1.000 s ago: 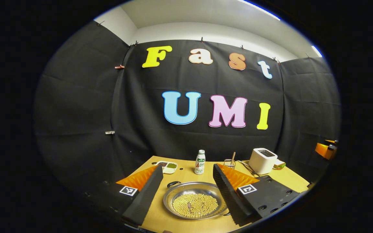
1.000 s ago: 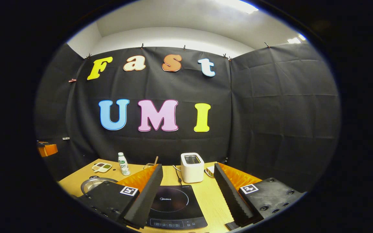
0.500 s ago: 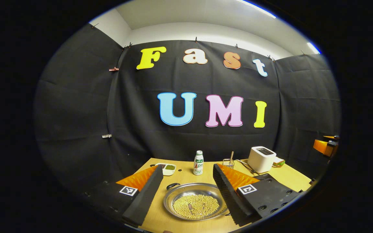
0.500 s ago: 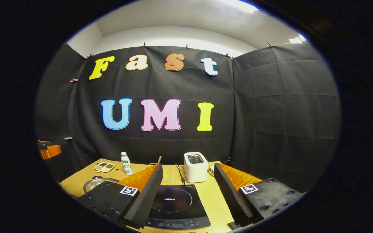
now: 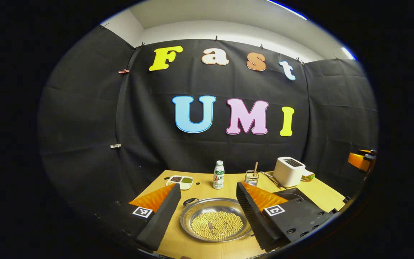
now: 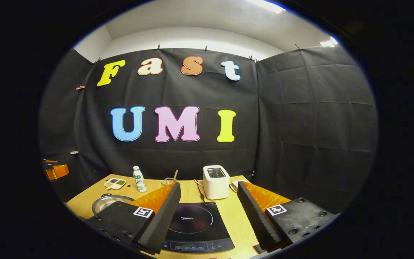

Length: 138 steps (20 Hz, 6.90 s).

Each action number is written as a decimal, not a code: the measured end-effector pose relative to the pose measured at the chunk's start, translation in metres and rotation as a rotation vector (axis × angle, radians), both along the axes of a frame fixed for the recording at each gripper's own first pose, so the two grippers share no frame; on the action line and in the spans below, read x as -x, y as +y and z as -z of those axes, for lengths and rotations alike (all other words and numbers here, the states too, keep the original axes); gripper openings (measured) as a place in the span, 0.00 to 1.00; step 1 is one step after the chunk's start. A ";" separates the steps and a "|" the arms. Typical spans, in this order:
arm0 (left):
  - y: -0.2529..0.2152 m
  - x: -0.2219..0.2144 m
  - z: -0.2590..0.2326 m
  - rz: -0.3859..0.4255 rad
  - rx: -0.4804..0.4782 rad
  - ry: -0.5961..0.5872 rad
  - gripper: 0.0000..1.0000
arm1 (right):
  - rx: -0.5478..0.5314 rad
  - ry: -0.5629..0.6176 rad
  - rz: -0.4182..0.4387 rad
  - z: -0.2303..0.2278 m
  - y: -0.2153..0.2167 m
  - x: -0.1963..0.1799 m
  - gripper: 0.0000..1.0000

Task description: First push the handle of the pot to place it horizontally, then grasp the pot with both hands and set it on the induction cooktop.

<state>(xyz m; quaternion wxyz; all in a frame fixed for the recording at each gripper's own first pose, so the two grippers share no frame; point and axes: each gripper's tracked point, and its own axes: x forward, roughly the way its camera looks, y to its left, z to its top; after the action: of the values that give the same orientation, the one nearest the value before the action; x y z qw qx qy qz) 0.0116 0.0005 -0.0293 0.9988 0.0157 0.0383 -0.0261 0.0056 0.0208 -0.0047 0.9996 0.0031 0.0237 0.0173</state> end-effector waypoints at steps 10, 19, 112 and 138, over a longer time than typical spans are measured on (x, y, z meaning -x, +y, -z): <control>0.005 -0.003 0.036 0.024 -0.007 0.102 0.58 | 0.002 0.037 -0.034 0.010 0.019 -0.004 1.00; -0.002 0.011 0.094 0.094 0.036 0.267 0.08 | 0.018 0.080 -0.094 0.020 0.052 -0.005 0.98; -0.192 -0.125 0.249 0.306 -0.092 0.750 0.06 | -0.032 0.227 0.012 0.073 -0.080 -0.098 0.98; 0.095 -0.163 0.182 -0.009 0.070 0.493 0.96 | -0.042 0.545 -0.362 0.172 0.215 -0.140 0.99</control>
<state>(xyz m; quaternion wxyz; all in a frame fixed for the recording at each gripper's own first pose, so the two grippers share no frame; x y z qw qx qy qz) 0.1749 0.0952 -0.2109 0.9593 -0.0257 0.2799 -0.0261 0.1455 0.2355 -0.1765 0.9368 0.0242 0.2904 0.1936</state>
